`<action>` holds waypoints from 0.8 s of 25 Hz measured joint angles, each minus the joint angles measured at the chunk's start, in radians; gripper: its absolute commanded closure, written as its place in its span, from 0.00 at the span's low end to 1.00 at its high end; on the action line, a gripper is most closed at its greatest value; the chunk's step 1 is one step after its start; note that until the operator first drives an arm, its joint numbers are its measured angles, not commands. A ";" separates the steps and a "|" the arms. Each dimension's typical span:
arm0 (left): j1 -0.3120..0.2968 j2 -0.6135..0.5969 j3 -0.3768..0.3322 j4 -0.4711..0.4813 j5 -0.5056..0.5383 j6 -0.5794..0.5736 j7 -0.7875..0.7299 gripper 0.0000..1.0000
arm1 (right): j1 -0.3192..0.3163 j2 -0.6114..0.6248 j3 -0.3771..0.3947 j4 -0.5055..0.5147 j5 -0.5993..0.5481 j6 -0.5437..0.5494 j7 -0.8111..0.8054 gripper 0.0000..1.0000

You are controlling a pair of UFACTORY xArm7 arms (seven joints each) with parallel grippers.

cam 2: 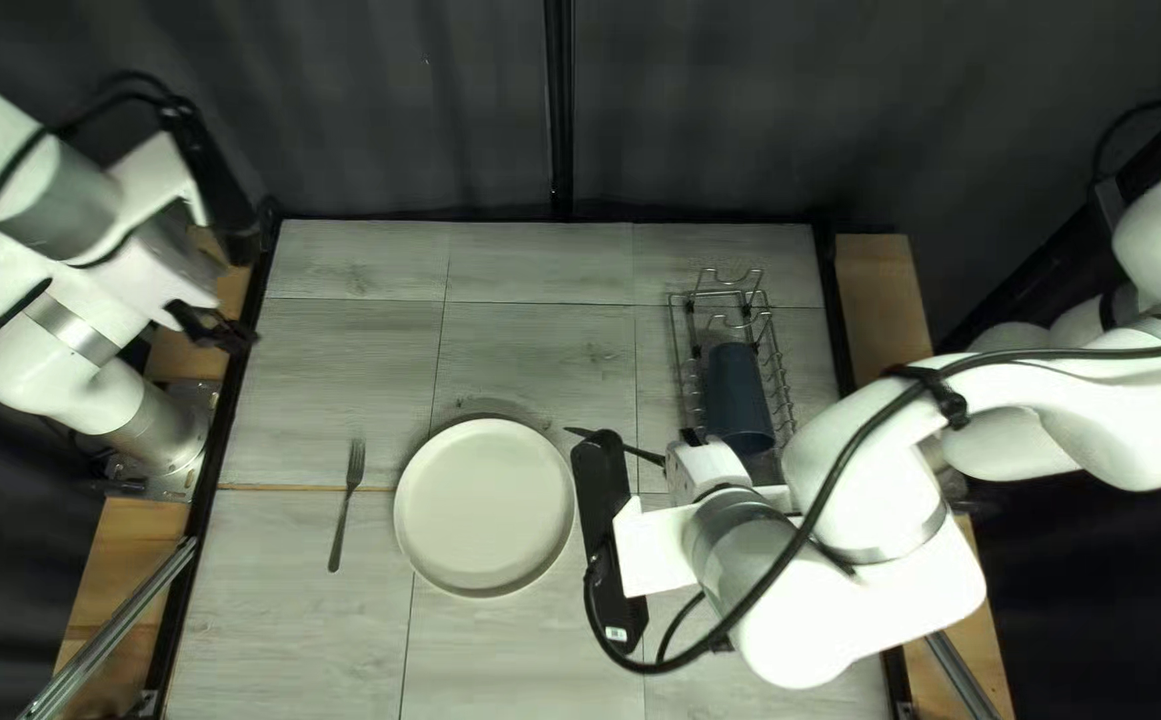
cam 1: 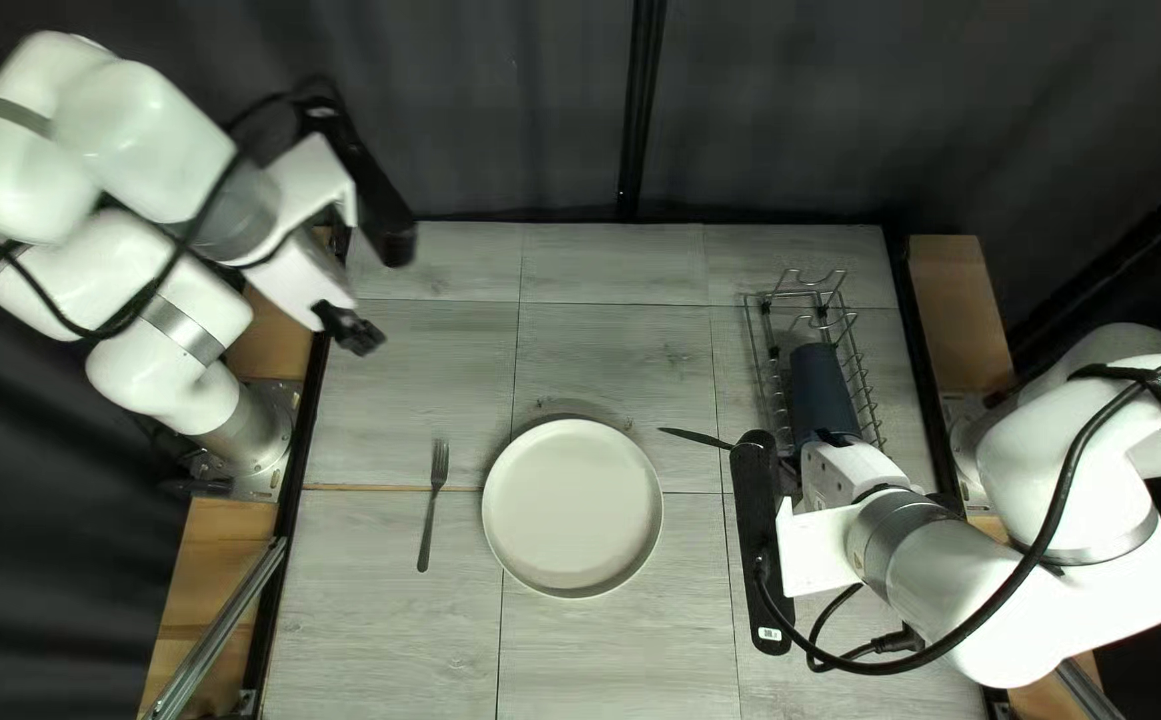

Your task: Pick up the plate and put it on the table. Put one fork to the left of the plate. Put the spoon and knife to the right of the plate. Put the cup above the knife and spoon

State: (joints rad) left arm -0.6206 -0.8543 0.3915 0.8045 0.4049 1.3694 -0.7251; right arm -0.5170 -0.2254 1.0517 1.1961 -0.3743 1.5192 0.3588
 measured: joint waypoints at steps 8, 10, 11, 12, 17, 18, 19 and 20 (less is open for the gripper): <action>-0.058 0.031 0.102 -0.043 0.013 -0.128 0.129 0.00 | 0.000 0.000 0.000 0.000 0.000 0.000 0.000 1.00; -0.077 0.060 0.132 -0.042 0.013 -0.173 0.155 0.00 | 0.000 0.000 0.000 0.000 0.000 0.000 0.000 1.00; -0.091 0.082 0.153 -0.037 0.013 -0.197 0.176 0.00 | 0.000 0.000 0.000 0.000 0.000 0.000 0.000 1.00; -0.108 0.106 0.173 -0.026 0.011 -0.213 0.199 0.00 | 0.000 0.000 0.000 0.000 0.000 0.000 0.000 1.00; -0.137 0.145 0.206 0.001 0.003 -0.230 0.238 0.00 | 0.000 0.000 0.000 0.000 0.000 0.000 0.000 1.00; -0.137 0.145 0.207 0.001 0.002 -0.231 0.238 0.00 | 0.000 0.000 0.000 0.000 0.000 0.000 0.000 1.00; -0.139 0.147 0.212 0.001 0.000 -0.236 0.239 0.00 | 0.000 0.000 0.000 0.000 0.000 0.000 0.000 1.00; -0.145 0.156 0.222 0.004 -0.002 -0.248 0.244 0.00 | 0.000 0.000 0.000 0.000 0.000 0.000 0.000 1.00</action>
State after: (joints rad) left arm -0.7652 -0.6982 0.6135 0.8089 0.4034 1.1213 -0.4807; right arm -0.5170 -0.2254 1.0517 1.1961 -0.3743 1.5192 0.3588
